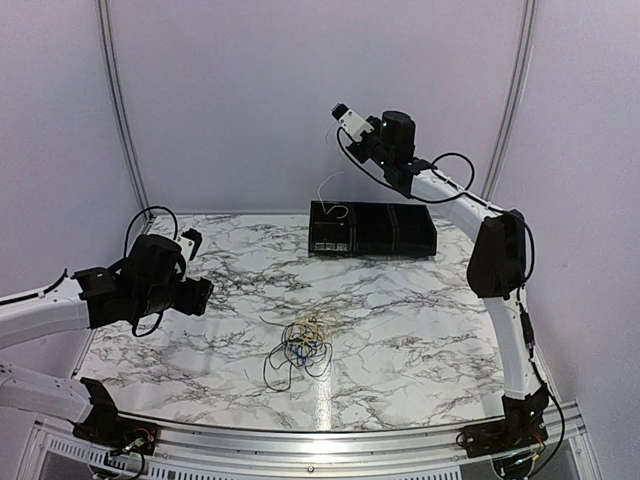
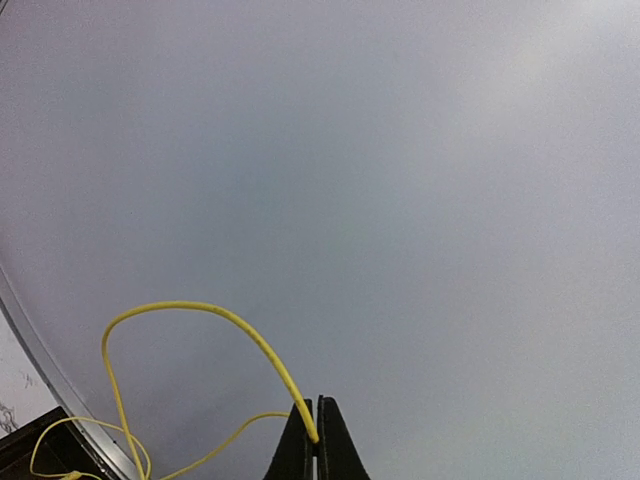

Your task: Untangle the cables

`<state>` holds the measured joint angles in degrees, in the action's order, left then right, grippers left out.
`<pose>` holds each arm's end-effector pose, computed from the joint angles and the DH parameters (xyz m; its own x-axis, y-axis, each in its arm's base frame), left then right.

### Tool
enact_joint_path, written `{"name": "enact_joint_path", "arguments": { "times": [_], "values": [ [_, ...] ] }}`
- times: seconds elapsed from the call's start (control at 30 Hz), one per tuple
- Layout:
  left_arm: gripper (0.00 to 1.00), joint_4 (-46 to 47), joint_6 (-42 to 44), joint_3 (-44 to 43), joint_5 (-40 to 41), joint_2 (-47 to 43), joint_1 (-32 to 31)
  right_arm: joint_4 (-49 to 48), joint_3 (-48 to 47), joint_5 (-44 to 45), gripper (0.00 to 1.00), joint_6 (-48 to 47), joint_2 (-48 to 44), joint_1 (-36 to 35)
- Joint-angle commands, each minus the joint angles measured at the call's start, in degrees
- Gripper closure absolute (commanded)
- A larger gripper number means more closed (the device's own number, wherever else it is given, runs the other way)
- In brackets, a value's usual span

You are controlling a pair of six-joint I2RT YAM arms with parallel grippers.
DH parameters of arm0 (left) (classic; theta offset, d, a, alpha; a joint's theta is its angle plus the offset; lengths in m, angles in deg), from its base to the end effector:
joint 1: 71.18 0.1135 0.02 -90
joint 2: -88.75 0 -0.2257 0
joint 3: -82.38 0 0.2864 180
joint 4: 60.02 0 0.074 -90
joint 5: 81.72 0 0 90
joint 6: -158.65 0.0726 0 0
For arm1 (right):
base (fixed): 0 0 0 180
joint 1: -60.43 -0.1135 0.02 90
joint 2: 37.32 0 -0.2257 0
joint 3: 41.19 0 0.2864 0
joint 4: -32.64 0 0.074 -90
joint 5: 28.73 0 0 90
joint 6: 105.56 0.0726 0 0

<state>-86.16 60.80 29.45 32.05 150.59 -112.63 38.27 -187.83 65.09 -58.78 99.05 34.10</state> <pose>0.2528 -0.1842 0.1875 -0.4754 0.2531 -0.8426 0.2963 0.9478 0.1175 0.5499 0.2667 0.3321 0.3151 -0.6064 -0.7300 -0.2295 0.6977 -0.6786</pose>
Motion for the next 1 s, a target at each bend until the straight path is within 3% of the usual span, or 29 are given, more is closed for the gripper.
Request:
{"name": "enact_joint_path", "arguments": {
  "times": [0.0,0.3,0.97],
  "values": [
    [0.2,0.51,-0.05,-0.55,-0.72,0.57,0.25,-1.7,-0.02,1.62,1.0,-0.86,0.59,0.49],
    [0.2,0.51,-0.03,-0.52,-1.14,0.91,0.23,-0.13,4.42,1.93,1.0,-0.93,2.89,0.66],
    [0.2,0.5,-0.25,-0.41,-3.1,1.96,0.23,12.08,8.59,-8.82,1.0,7.87,6.17,-0.03]
  ]
}}
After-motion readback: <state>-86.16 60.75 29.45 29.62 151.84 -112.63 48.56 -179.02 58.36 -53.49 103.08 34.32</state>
